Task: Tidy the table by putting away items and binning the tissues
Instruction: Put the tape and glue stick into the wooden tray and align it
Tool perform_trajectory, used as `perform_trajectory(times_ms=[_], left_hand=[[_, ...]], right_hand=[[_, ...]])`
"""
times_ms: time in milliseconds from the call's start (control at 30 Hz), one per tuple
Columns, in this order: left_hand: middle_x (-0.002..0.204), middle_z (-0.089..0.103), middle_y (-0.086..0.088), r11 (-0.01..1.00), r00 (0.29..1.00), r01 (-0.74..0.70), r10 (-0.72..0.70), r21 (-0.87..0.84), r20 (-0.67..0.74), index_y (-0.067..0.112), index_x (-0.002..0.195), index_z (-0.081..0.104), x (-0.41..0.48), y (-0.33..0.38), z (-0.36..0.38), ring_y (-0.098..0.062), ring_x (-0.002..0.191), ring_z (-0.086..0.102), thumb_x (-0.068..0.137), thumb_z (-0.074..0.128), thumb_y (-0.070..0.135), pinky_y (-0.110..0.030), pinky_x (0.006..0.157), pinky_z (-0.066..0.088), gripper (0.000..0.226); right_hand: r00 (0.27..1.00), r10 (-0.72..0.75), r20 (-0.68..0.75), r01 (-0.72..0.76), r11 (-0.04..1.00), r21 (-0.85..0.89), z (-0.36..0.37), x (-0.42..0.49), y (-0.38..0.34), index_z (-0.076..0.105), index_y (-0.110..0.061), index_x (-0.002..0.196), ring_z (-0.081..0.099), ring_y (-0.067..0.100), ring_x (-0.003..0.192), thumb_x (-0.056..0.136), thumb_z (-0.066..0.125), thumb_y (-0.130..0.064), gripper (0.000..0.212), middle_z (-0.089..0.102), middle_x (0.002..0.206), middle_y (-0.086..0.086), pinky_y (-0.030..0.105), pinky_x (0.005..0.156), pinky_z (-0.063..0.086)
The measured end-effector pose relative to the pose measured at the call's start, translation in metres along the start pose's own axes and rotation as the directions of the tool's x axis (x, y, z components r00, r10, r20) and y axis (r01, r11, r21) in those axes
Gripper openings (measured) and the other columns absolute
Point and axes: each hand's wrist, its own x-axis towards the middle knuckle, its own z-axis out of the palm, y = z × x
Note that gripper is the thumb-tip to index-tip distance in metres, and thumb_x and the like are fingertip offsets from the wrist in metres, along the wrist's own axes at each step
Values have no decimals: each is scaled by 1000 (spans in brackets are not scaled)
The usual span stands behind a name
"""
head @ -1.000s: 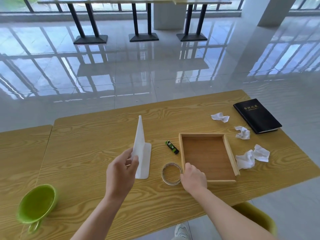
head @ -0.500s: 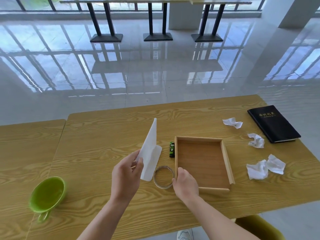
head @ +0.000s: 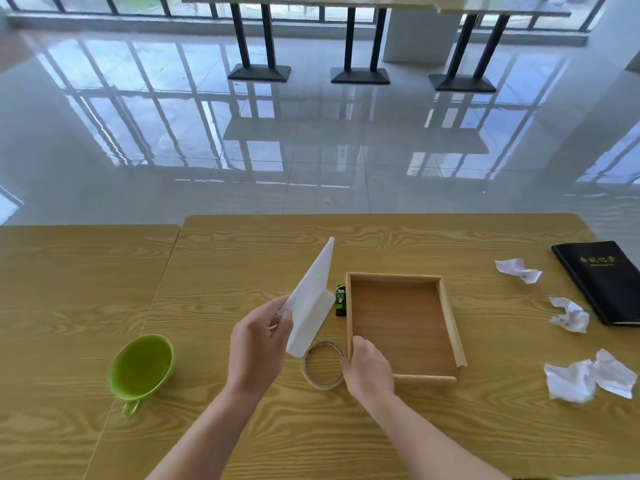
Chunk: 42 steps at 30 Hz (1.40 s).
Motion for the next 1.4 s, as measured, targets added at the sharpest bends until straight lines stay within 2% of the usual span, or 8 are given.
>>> perform_trajectory(times_ms=[133,367,567,633,733,800,967,1400], left_hand=[[79,71,17,1000,999,21,-21,8,-35,30,112,71,7,-10,-11,-2,77,64,95,58,16,-24,66,51,26],[88,72,16,1000,999,0,0,-5,-41,28,116,70,15,-20,-21,-1,83,65,94,58,15,-7,65,42,28],[98,73,15,1000,1000,-3,3,-2,-10,22,122,68,20,-28,-30,0,87,65,95,60,18,-5,68,44,29],[95,72,14,1000,1000,-7,7,13,-15,22,121,68,23,-29,-33,-2,85,65,95,60,18,-5,67,43,28],[84,70,14,999,999,-34,35,32,-28,27,118,69,28,-33,-40,-5,79,63,95,59,15,-7,65,43,28],[76,68,12,998,998,-48,49,42,-36,30,114,70,30,-38,-44,-10,73,62,95,59,15,-13,63,44,27],[75,69,10,999,998,-28,31,46,-58,26,113,71,39,-51,-56,-11,71,62,95,59,15,-31,65,51,25],[81,72,9,999,994,-33,36,26,-99,21,108,73,58,-71,-83,-10,77,66,93,52,25,-41,68,54,26]], right_hand=[[1000,-15,14,14,1000,16,5,8,-18,54,-22,97,56,14,82,96,56,-27,6,57,89,-8,30,68,45],[997,-29,67,28,999,23,12,19,-44,51,-22,98,58,18,85,93,60,-32,15,58,94,-6,37,76,53],[997,-32,71,45,980,-193,26,19,-53,18,-16,150,57,23,117,71,76,-59,107,51,130,-1,39,92,47],[999,-10,35,16,984,-179,30,23,-56,22,-19,144,59,22,111,70,79,-56,100,53,126,-1,37,89,49],[1000,17,-12,-18,991,-130,28,32,-56,35,-26,109,63,20,93,77,75,-51,56,59,106,-4,37,76,54],[1000,25,-18,-27,991,-133,25,39,-57,38,-25,101,64,21,92,82,70,-50,45,61,101,-4,36,69,52],[999,29,-15,-30,989,-142,18,60,-70,37,-24,93,65,24,89,86,66,-51,40,65,94,-3,34,63,45],[999,48,-15,-49,994,-101,33,86,-120,39,-22,93,65,28,88,91,63,-43,32,65,94,2,36,64,45]])
